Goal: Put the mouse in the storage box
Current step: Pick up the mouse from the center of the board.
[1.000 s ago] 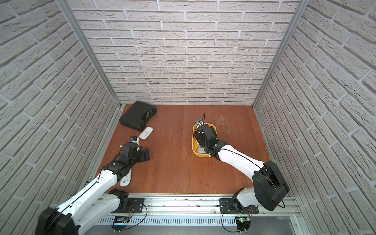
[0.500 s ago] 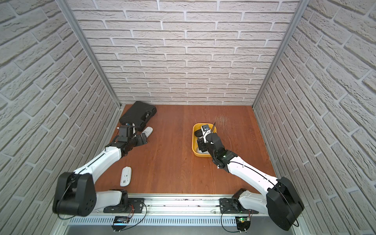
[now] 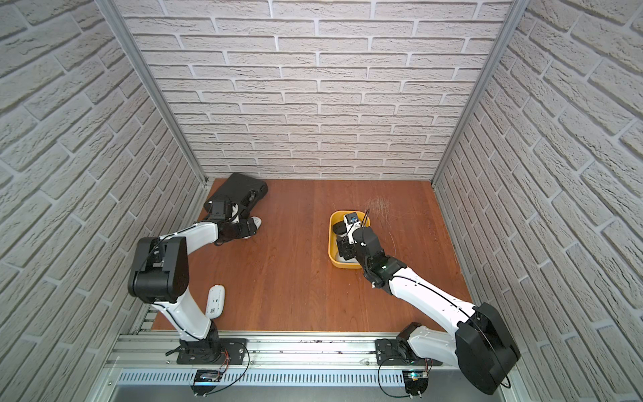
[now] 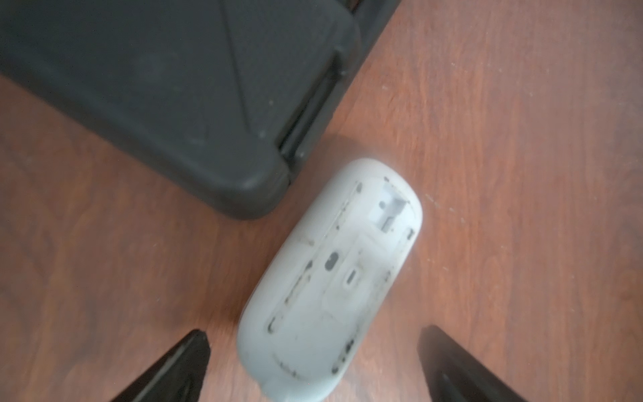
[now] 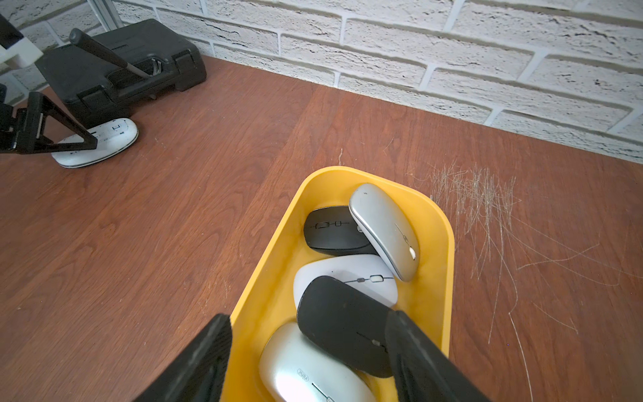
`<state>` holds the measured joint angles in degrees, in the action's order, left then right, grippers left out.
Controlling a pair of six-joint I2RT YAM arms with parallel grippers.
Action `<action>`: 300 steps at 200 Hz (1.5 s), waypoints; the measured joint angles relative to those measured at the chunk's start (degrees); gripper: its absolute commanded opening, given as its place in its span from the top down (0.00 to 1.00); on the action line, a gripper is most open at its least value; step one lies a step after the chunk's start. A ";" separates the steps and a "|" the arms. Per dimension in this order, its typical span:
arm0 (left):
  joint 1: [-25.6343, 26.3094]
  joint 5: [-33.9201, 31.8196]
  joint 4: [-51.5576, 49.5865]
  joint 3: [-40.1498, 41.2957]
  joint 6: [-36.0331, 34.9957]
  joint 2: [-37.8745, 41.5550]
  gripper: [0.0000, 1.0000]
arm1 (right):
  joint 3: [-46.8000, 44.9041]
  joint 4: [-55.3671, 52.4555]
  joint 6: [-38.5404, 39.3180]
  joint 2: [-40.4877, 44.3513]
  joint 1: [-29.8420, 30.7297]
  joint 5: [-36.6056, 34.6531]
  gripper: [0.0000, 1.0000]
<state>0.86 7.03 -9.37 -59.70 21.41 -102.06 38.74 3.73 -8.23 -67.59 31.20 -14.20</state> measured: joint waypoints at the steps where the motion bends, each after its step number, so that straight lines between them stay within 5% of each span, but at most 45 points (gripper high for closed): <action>1: 0.00 0.13 0.00 -0.09 -0.02 -0.11 0.02 | -0.02 0.00 0.00 0.00 0.00 0.00 0.26; 68: 1.22 1.57 -4.63 -7.26 -2.25 -6.29 0.09 | 0.00 -0.04 0.00 0.00 -0.28 0.20 0.26; 148: 10.51 -8.63 -14.97 -17.40 -6.71 -12.66 0.15 | 0.00 -0.09 -0.17 0.00 -0.35 0.37 0.26; 212: 12.83 -13.68 -19.17 -23.43 -7.50 -16.13 0.15 | 0.00 -0.09 -0.24 0.00 -0.42 0.50 0.27; 300: 12.94 -14.29 -19.32 -24.55 -7.87 -16.94 0.39 | 0.00 -0.07 -0.42 0.00 -0.55 0.94 0.27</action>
<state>13.80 -7.27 -28.69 -84.25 13.54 -119.00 38.74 3.66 -8.64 -67.59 30.65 -13.26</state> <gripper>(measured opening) 0.635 0.729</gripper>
